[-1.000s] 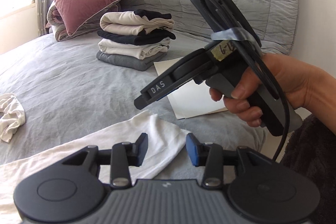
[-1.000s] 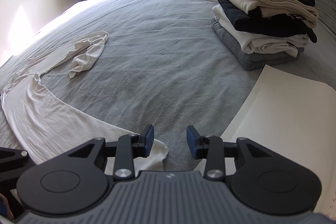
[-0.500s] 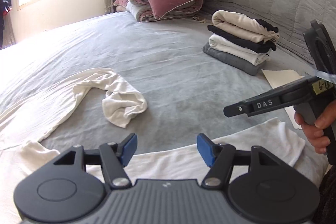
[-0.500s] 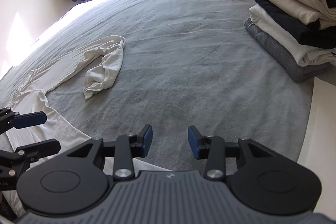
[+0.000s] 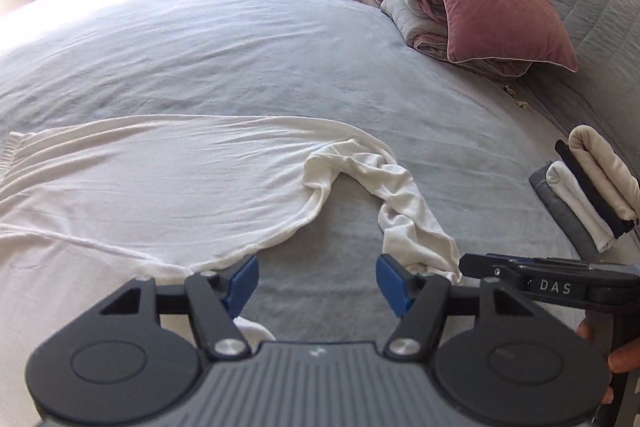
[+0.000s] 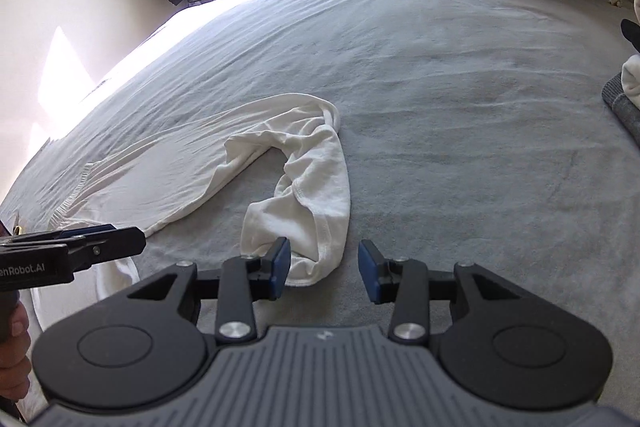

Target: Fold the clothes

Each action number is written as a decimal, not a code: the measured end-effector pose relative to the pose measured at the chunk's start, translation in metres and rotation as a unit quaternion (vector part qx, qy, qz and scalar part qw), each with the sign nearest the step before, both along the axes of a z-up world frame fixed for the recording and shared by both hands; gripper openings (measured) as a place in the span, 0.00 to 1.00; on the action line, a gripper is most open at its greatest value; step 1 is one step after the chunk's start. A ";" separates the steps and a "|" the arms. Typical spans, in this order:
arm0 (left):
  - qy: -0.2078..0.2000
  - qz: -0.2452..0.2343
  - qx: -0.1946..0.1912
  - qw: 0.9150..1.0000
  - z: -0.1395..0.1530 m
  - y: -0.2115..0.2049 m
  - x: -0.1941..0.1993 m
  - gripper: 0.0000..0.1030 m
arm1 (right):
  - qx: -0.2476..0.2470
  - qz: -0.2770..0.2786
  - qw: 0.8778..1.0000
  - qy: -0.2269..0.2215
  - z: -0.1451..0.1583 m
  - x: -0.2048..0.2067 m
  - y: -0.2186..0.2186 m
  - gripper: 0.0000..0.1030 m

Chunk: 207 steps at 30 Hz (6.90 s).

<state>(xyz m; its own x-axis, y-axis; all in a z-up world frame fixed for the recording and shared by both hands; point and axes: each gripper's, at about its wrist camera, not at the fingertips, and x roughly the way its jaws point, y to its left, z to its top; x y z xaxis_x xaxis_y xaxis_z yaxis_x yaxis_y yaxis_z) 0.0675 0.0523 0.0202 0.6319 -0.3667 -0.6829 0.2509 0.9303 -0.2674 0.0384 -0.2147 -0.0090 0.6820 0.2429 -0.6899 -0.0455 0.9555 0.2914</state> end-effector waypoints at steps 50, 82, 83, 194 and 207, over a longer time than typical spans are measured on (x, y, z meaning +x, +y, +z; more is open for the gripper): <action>0.099 0.097 -0.096 0.986 -0.042 0.004 0.038 0.03 | 0.047 0.040 0.998 0.004 -0.018 0.003 0.019 0.41; 0.116 -0.008 -0.114 0.987 -0.042 -0.022 0.032 0.31 | -0.360 -0.034 0.931 -0.044 0.011 0.069 -0.052 0.00; 0.115 -0.006 -0.113 0.987 -0.042 -0.021 0.033 0.31 | -0.367 -0.041 0.928 -0.048 0.011 0.076 -0.058 0.00; -0.135 -0.093 0.034 0.986 -0.007 -0.070 0.193 0.36 | -0.144 0.007 0.981 -0.132 -0.012 0.138 -0.173 0.24; -0.081 0.025 0.017 0.996 -0.053 0.067 0.180 0.29 | -0.161 0.025 0.984 -0.077 -0.035 0.142 -0.178 0.44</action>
<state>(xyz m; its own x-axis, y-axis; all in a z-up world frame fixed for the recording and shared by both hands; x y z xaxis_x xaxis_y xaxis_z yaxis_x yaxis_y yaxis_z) 0.2475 0.1191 -0.0327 0.7510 -0.3106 -0.5827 0.2419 0.9505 -0.1950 0.1802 -0.3924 -0.0441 0.7772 0.0649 -0.6258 -0.1143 0.9927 -0.0390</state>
